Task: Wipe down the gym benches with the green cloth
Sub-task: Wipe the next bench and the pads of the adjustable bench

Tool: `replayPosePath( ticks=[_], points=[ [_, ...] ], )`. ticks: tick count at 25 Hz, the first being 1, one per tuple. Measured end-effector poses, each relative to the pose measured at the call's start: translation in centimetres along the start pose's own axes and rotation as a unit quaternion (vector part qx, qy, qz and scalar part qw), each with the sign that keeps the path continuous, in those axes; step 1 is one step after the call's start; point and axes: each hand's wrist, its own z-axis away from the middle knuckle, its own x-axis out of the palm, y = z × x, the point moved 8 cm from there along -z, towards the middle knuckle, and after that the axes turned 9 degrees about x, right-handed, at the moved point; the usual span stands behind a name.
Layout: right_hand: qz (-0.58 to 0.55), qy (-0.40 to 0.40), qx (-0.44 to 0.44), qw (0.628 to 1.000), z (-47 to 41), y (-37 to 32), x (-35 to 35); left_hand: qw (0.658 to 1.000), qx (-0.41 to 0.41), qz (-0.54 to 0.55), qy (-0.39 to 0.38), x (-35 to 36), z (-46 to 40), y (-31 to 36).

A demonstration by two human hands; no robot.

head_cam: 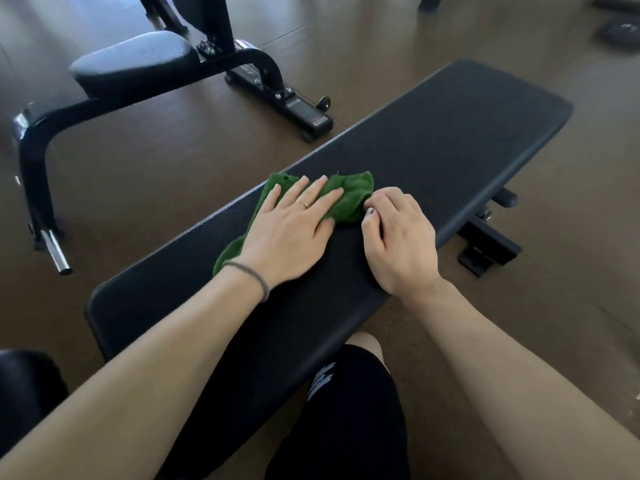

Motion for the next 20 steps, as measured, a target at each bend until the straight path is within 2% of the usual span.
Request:
replayPosePath(
  ticks=[3, 6, 9, 11, 14, 17, 20],
  points=[
    [0.005, -0.023, -0.032, 0.999, 0.0, -0.8, 0.4, 1.000, -0.018, 0.004, -0.016, 0.5, -5.0, -1.0],
    [0.070, -0.022, -0.052, 0.996, -1.7, 0.8, -0.1, 0.999, -0.037, 0.006, -0.016, 0.3, -6.2, -0.2],
    [0.064, 0.039, 0.088, 0.993, -4.8, 6.6, -2.2, 1.000, 0.012, 0.001, 0.007, 0.5, -1.3, 3.6],
    [0.040, 0.042, 0.148, 0.987, -5.4, 8.7, -2.0, 0.999, 0.052, 0.000, 0.005, 0.9, 2.5, 6.0],
    [0.043, 0.044, 0.139, 0.988, -5.3, 8.5, -1.6, 0.998, 0.061, -0.004, -0.017, 1.2, -0.1, 5.7],
    [0.029, 0.047, 0.130, 0.990, -5.3, 8.7, -1.9, 1.000, 0.019, -0.007, -0.011, 1.2, -6.0, 5.4],
    [0.022, 0.036, 0.125, 0.991, -5.2, 8.5, -1.5, 1.000, 0.015, -0.010, -0.010, 1.3, -4.5, 6.2]
  ],
)
